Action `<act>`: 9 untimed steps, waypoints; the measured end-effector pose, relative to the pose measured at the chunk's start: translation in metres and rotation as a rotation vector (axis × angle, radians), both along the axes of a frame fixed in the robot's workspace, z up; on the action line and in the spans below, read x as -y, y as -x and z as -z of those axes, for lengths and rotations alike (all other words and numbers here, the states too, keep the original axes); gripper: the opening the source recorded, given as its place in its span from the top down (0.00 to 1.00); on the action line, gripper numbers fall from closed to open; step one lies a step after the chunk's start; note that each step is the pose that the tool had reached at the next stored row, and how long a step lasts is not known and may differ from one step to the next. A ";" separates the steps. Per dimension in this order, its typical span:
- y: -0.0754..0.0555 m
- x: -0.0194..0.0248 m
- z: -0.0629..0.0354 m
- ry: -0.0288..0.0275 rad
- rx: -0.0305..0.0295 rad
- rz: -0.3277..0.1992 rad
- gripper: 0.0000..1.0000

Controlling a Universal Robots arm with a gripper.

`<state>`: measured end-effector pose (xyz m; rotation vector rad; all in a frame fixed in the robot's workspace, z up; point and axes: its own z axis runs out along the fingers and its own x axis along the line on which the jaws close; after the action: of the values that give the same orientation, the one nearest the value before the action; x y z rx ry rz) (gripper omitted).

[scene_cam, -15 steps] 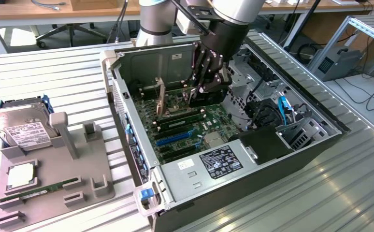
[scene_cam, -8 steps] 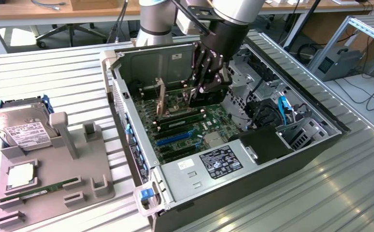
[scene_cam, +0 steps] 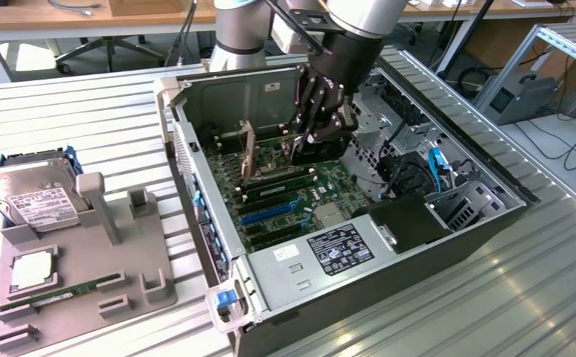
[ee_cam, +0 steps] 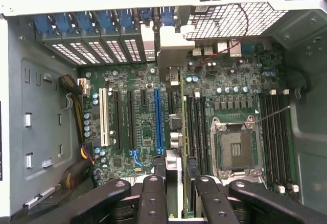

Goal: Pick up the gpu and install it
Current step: 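Insert the gpu into the slot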

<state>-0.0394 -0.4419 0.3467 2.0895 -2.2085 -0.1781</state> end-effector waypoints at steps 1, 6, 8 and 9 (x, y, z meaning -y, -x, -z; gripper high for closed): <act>0.000 0.0000 0.0000 0.0000 0.0000 -0.001 0.73; 0.000 0.0000 0.0000 0.0000 0.0000 -0.007 0.73; 0.000 0.0000 0.0000 0.0001 0.0000 -0.008 0.73; 0.000 0.0000 0.0000 0.0001 0.0000 -0.010 0.73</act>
<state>-0.0394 -0.4419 0.3467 2.0997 -2.1980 -0.1773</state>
